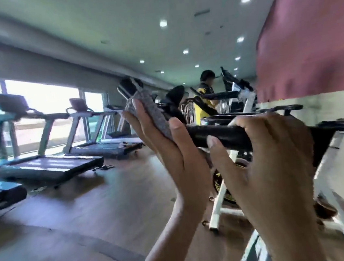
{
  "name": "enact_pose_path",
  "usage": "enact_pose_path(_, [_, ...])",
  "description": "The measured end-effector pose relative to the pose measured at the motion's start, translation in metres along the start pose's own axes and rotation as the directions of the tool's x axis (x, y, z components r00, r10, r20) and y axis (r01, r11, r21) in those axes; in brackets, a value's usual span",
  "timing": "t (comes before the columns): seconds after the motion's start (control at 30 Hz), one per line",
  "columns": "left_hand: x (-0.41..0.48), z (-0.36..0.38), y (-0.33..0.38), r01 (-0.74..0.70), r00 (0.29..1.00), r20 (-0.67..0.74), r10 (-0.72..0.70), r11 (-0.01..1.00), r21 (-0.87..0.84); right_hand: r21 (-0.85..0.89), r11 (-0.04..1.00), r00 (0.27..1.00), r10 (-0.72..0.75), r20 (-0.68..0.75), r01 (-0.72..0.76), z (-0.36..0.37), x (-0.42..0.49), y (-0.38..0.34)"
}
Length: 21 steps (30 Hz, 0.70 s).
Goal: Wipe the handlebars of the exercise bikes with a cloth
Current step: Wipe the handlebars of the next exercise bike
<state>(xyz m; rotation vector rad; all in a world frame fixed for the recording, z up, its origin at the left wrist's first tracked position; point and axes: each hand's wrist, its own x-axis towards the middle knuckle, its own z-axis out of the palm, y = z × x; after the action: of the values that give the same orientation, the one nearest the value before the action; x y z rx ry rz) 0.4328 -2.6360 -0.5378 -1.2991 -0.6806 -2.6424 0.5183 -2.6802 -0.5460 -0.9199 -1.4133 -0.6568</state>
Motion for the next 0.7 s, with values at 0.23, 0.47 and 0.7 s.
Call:
enact_pose_path(0.23, [0.012,-0.001,-0.011,0.011,1.000,0.003,-0.011,0.996,-0.083,-0.006,1.000,0.982,-0.015,-0.189,0.015,0.016,-0.006,0.004])
enact_pose_path(0.47, [-0.018,0.005,0.007,-0.042,0.999,0.023,0.042,0.999,-0.021,0.081,0.996,0.968,0.050,-0.247,-0.031,0.022,-0.006,0.017])
enact_pose_path(0.7, [0.046,-0.007,-0.009,0.214,0.977,0.047,-0.209,0.970,-0.119,0.165,0.986,0.982,0.033,-0.188,-0.001,0.017,-0.008,0.023])
